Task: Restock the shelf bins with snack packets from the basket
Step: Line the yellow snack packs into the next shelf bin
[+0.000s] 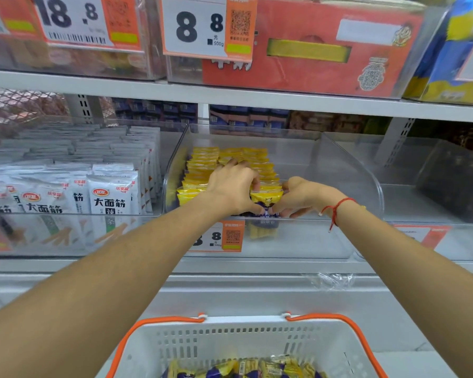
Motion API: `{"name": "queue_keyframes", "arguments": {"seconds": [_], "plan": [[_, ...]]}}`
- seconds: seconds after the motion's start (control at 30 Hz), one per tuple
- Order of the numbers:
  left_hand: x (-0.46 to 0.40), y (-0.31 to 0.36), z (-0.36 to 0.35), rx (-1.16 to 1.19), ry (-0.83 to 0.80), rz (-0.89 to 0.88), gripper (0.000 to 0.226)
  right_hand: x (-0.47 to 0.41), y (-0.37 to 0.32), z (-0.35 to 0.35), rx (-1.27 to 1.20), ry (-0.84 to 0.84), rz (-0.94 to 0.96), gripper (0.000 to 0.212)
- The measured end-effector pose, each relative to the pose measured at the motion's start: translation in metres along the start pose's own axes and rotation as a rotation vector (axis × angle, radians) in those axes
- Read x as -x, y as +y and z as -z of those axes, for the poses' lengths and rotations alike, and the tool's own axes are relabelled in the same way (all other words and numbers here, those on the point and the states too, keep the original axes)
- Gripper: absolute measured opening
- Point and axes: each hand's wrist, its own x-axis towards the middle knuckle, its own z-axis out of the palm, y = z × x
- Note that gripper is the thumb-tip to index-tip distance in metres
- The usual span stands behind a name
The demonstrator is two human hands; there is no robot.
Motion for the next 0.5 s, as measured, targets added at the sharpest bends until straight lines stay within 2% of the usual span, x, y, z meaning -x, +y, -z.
{"name": "queue_keyframes", "arguments": {"seconds": [0.07,0.13,0.23,0.33,0.43,0.5], "plan": [[-0.002,0.001,0.003,-0.039,-0.018,-0.01,0.045,-0.001,0.001,-0.004,0.015,0.044,0.014,0.038],[-0.001,0.001,0.005,-0.023,-0.026,-0.007,0.044,-0.001,0.001,-0.009,0.032,0.079,0.029,0.043],[0.003,-0.002,0.01,0.079,-0.019,0.038,0.045,0.004,0.001,-0.009,0.071,0.109,0.022,0.054],[0.014,-0.007,0.022,0.18,0.006,0.085,0.044,0.021,0.002,-0.004,0.082,0.149,0.019,0.052],[0.035,-0.004,0.039,0.315,0.073,0.154,0.033,0.051,0.005,-0.001,0.043,0.323,0.102,0.055],[0.057,0.001,0.047,0.392,0.119,0.194,0.027,0.078,0.005,-0.005,-0.056,0.468,0.199,0.046]]}}
